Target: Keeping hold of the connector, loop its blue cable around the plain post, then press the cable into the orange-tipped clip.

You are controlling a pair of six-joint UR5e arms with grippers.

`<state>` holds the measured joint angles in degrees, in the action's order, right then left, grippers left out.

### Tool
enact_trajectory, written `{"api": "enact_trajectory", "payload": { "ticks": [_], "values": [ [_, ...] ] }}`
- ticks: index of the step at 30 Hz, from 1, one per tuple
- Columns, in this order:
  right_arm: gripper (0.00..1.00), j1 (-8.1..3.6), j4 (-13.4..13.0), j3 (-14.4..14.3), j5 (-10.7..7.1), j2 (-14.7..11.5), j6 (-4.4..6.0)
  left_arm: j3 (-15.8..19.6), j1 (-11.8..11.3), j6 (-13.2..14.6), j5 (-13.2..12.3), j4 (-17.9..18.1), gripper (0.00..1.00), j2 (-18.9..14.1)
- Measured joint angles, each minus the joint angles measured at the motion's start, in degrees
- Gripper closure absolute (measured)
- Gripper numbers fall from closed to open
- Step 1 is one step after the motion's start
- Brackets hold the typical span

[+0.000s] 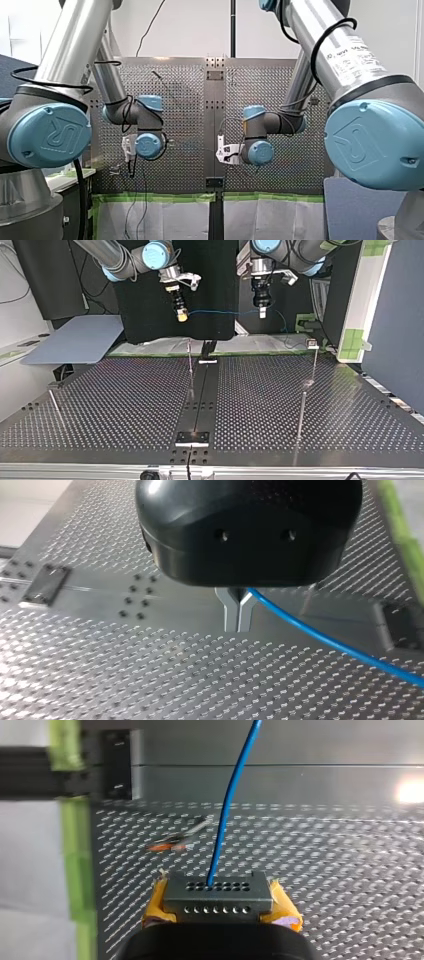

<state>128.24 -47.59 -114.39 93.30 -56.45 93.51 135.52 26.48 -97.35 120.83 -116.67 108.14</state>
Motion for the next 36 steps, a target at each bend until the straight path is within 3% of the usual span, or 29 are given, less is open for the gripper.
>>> {"api": "enact_trajectory", "payload": {
  "ticks": [5,9,12,16,22,29,36],
  "values": [
    [1.0,-0.49,2.84,2.73,-2.78,-2.85,2.84,-2.57,-0.39,-0.99,1.36,-2.66,1.0,-2.67],
    [1.0,-0.27,5.22,5.1,-4.15,-5.23,5.16,-4.76,-0.52,-1.45,0.65,-4.85,1.0,-4.87],
    [1.0,-0.1,6.89,6.77,-5.24,-6.91,5.9,-6.32,-0.55,-2.01,0.31,-6.41,1.0,-6.43],
    [1.0,0.0,9.18,9.05,-6.6,-9.19,6.31,-8.42,-0.73,-3.72,0.25,-8.52,1.0,-8.54],
    [1.0,-0.19,12.82,12.69,-7.15,-12.82,6.7,-11.51,-1.22,-6.94,0.65,-11.82,1.0,-11.84],
    [1.0,-0.08,16.78,16.66,-7.75,-16.79,6.72,-15.52,-1.73,-10.15,4.04,-15.88,1.0,-15.9],
    [1.0,0.11,20.64,20.52,-8.25,-20.67,6.09,-19.16,-2.88,-9.62,7.65,-19.53,1.0,-19.54]
  ]
}}
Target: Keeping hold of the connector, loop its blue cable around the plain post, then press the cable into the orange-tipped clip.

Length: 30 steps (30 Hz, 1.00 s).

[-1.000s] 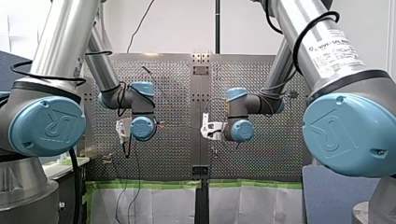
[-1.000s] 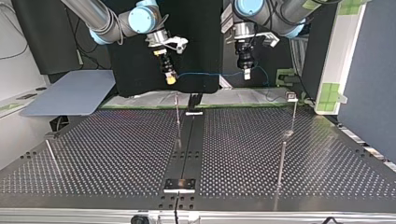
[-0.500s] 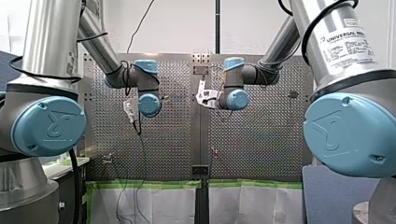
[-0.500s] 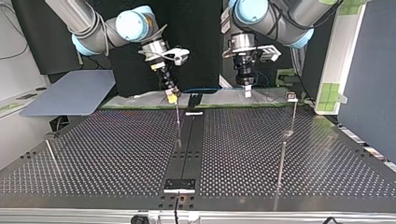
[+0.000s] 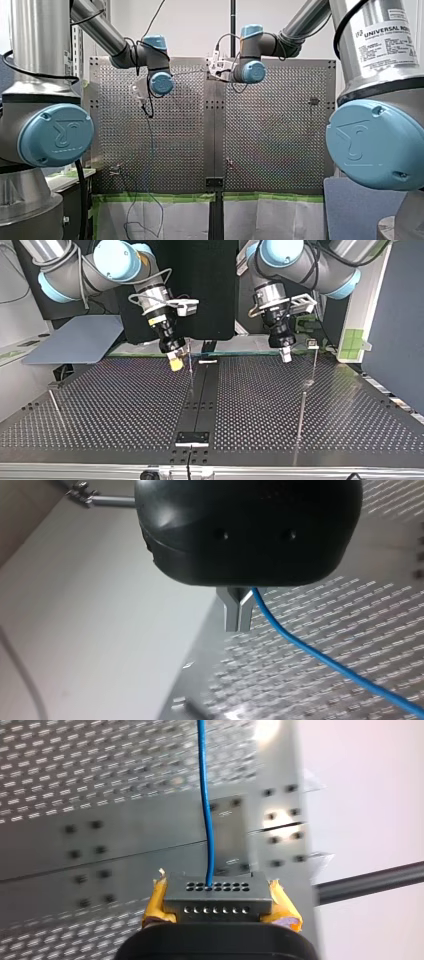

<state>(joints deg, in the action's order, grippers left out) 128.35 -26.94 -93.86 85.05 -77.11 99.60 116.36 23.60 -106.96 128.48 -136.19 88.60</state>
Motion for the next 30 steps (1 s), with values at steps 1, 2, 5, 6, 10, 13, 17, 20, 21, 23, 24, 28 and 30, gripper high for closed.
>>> {"api": "enact_trajectory", "payload": {
  "ticks": [1,2,5,6,10,13,17,20,21,23,24,28,30],
  "values": [
    [1.0,0.04,0.5,0.5,-0.19,-0.49,-0.26,-0.43,-0.24,0.02,0.39,-0.46,1.0,-0.43],
    [1.0,0.1,1.0,0.99,-0.38,-0.98,-0.54,-1.04,-0.55,-0.01,0.72,-1.05,1.0,-1.03],
    [1.0,0.18,2.58,2.58,-0.81,-2.57,-1.17,-2.65,-1.23,-0.1,0.76,-2.67,1.0,-2.65],
    [1.0,0.13,3.28,3.27,-0.89,-3.26,-1.27,-3.09,-1.42,-0.08,0.65,-3.08,1.0,-3.08],
    [1.0,-0.24,5.38,5.38,-1.06,-5.37,-1.27,-4.99,-2.34,0.27,-0.41,-4.98,1.0,-4.98],
    [1.0,-0.53,6.95,6.96,-1.23,-6.86,-1.21,-6.67,-3.06,0.45,-1.04,-6.66,1.0,-6.66],
    [1.0,-0.66,8.85,8.84,-1.82,-6.9,-1.38,-8.92,-4.41,0.47,-1.95,-8.91,1.0,-7.82],
    [1.0,-0.76,10.44,10.43,-2.95,-5.73,-1.67,-10.41,-5.73,-0.32,-3.15,-10.4,1.0,-7.19],
    [1.0,-0.8,11.07,11.07,-3.35,-5.15,-1.73,-10.86,-6.16,-0.67,-3.57,-10.86,1.0,-6.88],
    [1.0,-0.84,12.07,12.05,-3.84,-4.19,-1.79,-11.95,-7.23,-1.38,-4.62,-11.95,1.0,-6.0],
    [1.0,-0.84,12.7,12.7,-4.14,-3.6,-1.78,-12.42,-7.69,-1.61,-5.08,-12.41,1.0,-5.6],
    [1.0,-0.85,14.93,14.92,-4.95,-2.09,-1.56,-14.29,-9.56,-2.85,-6.94,-14.28,1.0,-3.88],
    [1.0,-0.86,16.15,16.15,-5.12,-1.41,-1.48,-15.35,-10.62,-3.49,-8.01,-15.37,1.0,-2.84]
  ]
}}
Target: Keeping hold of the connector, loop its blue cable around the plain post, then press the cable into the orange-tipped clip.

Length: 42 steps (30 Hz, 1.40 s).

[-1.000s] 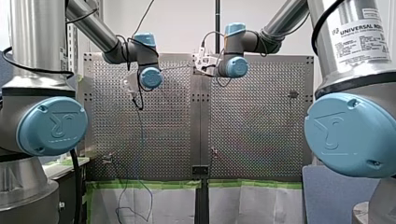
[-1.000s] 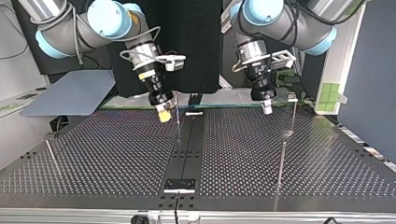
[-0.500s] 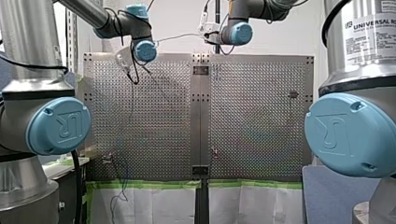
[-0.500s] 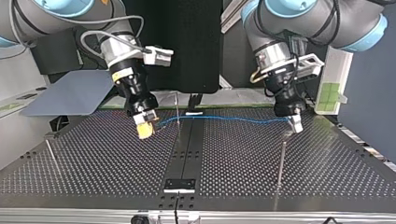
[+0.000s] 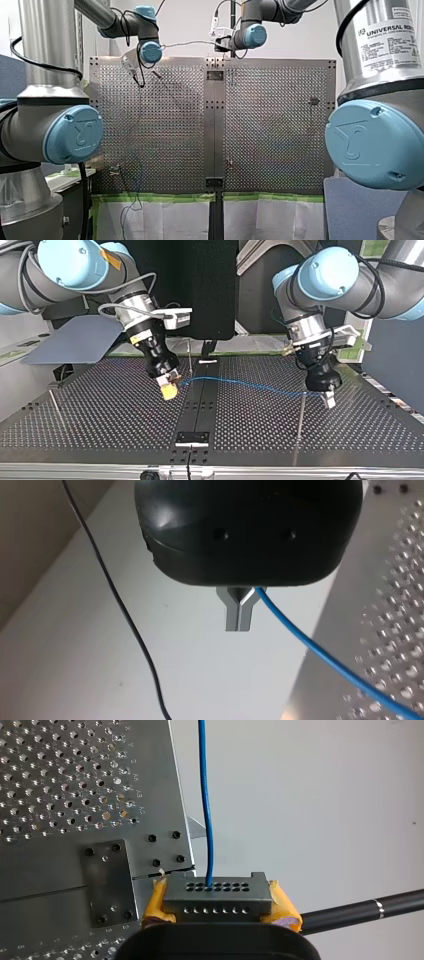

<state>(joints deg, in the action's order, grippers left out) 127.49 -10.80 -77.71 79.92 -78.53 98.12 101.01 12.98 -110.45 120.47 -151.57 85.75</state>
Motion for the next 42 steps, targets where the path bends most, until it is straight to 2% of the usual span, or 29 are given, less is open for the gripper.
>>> {"api": "enact_trajectory", "payload": {
  "ticks": [7,13,20,24,32,38,42],
  "values": [
    [1.0,-0.16,4.11,4.09,-0.26,3.24,-0.51,-3.79,-3.78,-1.23,-3.78,-3.77,1.0,2.01],
    [1.0,-0.24,7.08,7.22,-0.29,4.59,-0.56,-7.39,-7.39,-2.61,-7.38,-7.38,1.0,5.0],
    [1.0,-0.32,7.66,7.83,-0.17,6.39,-1.03,-11.08,-11.07,-4.12,-11.06,-11.05,1.0,7.25],
    [1.0,-0.34,7.57,7.85,0.49,6.87,-1.46,-13.17,-13.15,-4.56,-13.15,-13.13,1.0,7.37],
    [1.0,-0.51,7.46,7.87,1.8,7.13,-1.67,-17.31,-17.55,-4.39,-17.56,-17.2,1.0,8.77],
    [1.0,-0.6,8.14,7.83,3.24,7.27,-2.56,-15.7,-20.55,-4.11,-20.84,-16.33,1.0,10.0],
    [1.0,-0.61,8.41,7.79,4.16,7.34,-2.9,-13.35,-20.79,-4.84,-23.32,-14.13,1.0,10.26]
  ]
}}
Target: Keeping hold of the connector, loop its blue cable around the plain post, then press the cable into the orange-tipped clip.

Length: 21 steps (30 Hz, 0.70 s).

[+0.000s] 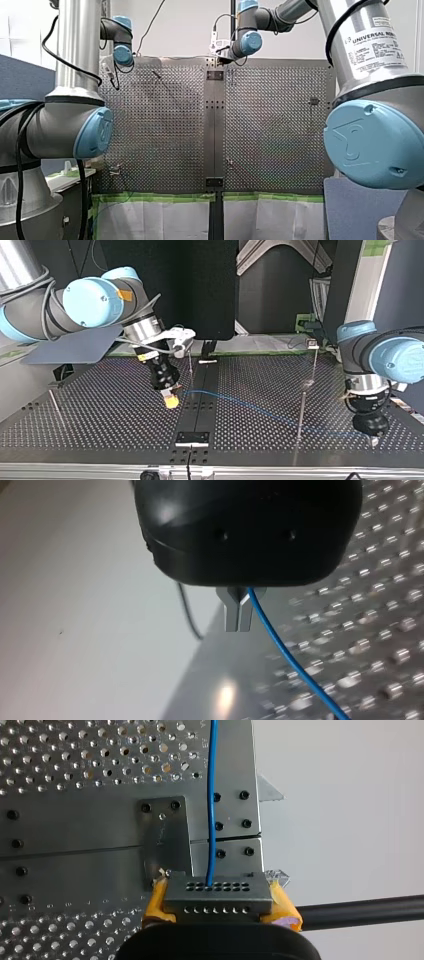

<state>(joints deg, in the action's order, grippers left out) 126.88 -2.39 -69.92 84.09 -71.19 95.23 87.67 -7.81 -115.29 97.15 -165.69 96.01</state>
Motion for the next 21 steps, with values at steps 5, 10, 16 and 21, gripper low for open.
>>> {"api": "enact_trajectory", "payload": {
  "ticks": [5,10,16,21],
  "values": [
    [1.0,0.01,0.16,-0.04,1.14,0.22,-0.28,2.8,1.65,-0.38,-3.22,2.88,1.0,2.04],
    [1.0,0.26,0.74,-0.08,2.26,1.48,-1.09,3.52,4.22,-0.35,-3.68,3.66,1.0,4.11],
    [1.0,0.62,1.46,-0.09,2.72,2.25,-1.57,3.68,4.54,-0.62,-0.98,2.99,1.0,4.57],
    [1.0,0.77,1.82,-0.22,2.75,2.38,-1.68,3.87,4.6,-0.6,1.73,2.54,1.0,4.63]
  ]
}}
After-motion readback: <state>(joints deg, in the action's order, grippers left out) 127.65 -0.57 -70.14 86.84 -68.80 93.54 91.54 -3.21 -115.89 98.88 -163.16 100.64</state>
